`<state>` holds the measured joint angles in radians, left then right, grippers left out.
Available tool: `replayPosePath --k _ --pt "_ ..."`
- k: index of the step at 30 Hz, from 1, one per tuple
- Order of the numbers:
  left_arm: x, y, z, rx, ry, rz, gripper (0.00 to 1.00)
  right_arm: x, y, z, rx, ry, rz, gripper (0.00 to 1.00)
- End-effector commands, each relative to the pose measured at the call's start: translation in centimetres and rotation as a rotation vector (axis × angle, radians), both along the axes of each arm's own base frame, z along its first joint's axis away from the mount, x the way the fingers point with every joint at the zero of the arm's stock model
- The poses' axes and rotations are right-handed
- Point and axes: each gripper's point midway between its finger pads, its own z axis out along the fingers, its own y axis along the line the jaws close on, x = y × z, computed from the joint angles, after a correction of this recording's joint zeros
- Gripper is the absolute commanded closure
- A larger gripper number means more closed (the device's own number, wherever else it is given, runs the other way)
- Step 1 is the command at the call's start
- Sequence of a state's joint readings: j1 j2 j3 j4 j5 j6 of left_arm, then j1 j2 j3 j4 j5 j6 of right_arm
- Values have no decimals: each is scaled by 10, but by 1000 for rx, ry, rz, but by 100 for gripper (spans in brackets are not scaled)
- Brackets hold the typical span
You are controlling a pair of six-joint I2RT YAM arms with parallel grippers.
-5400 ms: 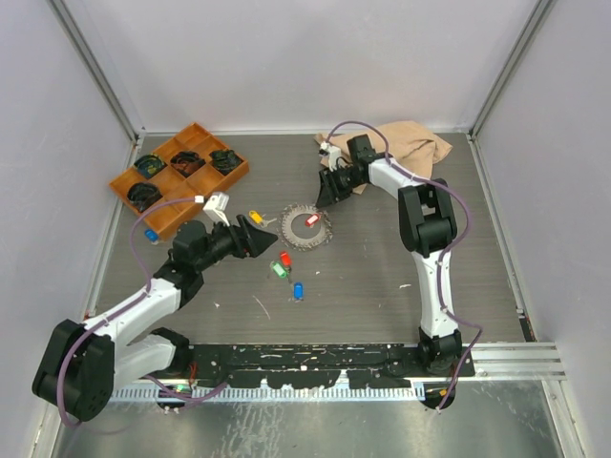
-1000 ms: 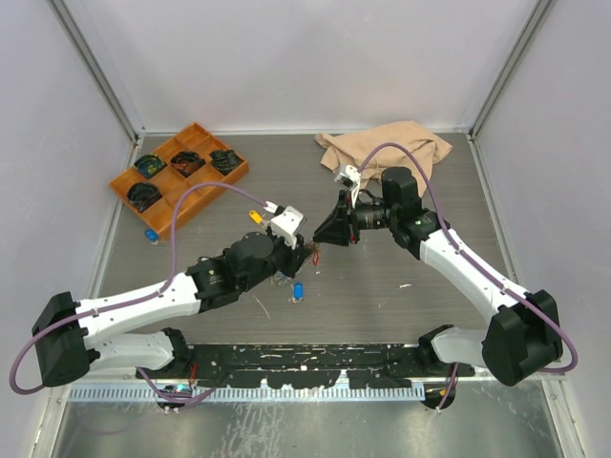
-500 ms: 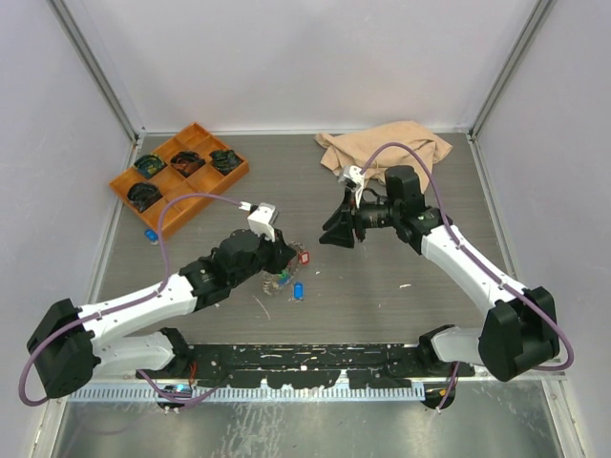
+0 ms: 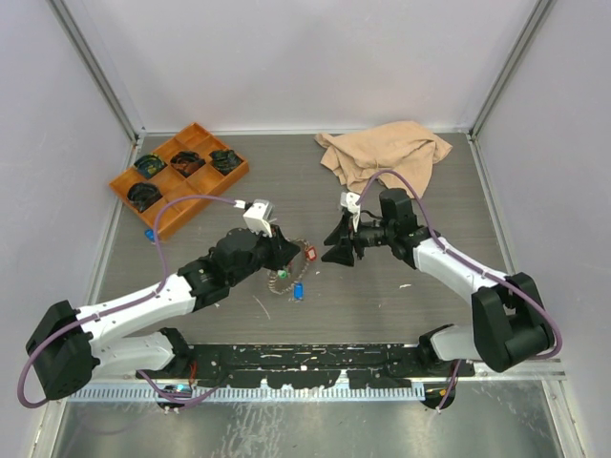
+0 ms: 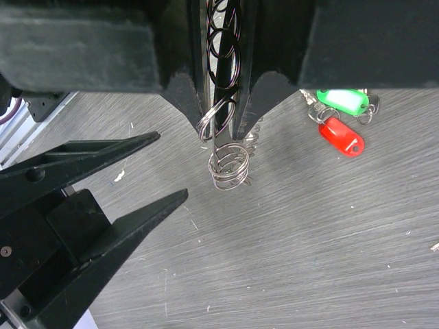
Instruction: Remove the keys from the keyring
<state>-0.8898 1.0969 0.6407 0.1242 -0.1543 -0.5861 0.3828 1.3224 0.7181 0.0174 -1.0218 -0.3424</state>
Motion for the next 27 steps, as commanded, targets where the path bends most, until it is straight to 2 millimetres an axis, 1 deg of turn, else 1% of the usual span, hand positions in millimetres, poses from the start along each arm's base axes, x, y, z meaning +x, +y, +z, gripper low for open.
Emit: replayPosePath --k 1,3,6,12,17,21,24,27 --pt "4 -11 59 -149 -108 -23 100 11 9 20 74 -142 46 44" --pt "3 -12 61 -155 -114 -33 100 9 10 19 85 -114 48 44" --pt "0 -13 67 -167 -132 -53 100 7 12 22 112 -83 54 44" --pt "-3 -9 82 -176 -184 -67 100 -1 14 19 139 -56 88 44" --pt "-6 -12 90 -190 -201 -93 100 -4 15 21 151 -61 96 44" --pt "-7 -14 95 -206 -212 -106 100 -1 15 21 152 -63 76 45" --pt "-7 -14 98 -211 -220 -107 100 -3 17 21 153 -66 86 51" --pt "-5 -12 99 -202 -226 -93 100 -6 18 23 155 -65 98 62"
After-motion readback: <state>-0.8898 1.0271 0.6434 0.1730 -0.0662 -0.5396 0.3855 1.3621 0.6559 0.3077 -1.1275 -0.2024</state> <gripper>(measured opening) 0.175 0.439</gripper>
